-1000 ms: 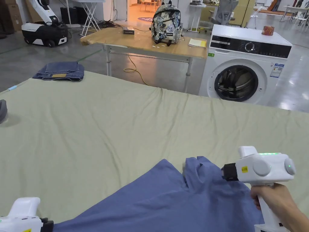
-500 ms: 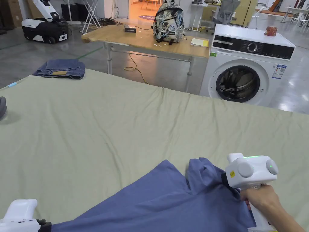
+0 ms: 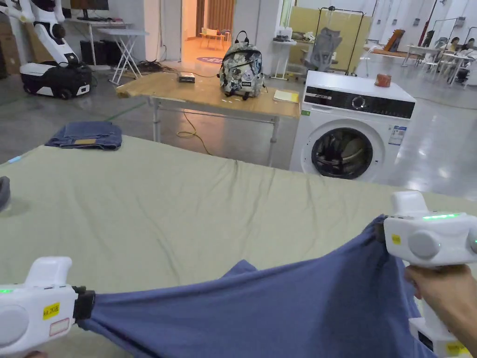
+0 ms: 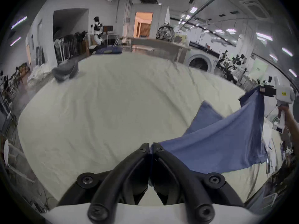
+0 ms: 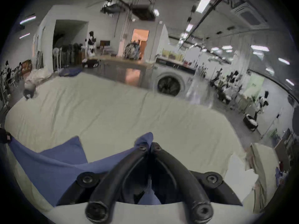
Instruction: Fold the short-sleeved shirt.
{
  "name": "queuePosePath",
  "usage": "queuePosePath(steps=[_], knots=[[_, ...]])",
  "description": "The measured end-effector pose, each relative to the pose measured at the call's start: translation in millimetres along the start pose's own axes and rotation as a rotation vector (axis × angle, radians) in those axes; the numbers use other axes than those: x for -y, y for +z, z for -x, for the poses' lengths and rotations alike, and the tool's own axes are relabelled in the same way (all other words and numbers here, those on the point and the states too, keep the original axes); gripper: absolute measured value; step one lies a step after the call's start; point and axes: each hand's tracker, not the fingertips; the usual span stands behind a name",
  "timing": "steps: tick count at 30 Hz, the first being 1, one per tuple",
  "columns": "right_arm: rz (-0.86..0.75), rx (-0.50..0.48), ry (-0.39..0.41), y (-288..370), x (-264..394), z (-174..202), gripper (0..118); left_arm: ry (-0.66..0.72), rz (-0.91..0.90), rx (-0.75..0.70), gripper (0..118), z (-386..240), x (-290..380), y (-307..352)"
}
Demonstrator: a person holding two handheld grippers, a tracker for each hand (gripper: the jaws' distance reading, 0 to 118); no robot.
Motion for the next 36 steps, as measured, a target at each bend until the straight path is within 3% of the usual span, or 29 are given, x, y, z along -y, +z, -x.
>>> queuePosePath(steps=[4,9,16,24,36], knots=[[-0.084,0.053,-0.042,43,-26,-33,0,-0.069,-0.106,0.021,0,-21,-57,11],[-0.183,0.137,-0.166,87,-57,-73,0,-0.084,-0.208,0.051,0,-61,-140,34],[-0.299,0.227,-0.226,119,-111,-122,0,-0.156,-0.345,0.077,0,-107,-267,50],[-0.381,0.292,-0.224,121,-172,-147,0,-0.182,-0.479,0.030,0,-158,-344,66],[-0.453,0.325,-0.228,111,-239,-162,0,-0.183,-0.568,0.009,0,-178,-412,73]])
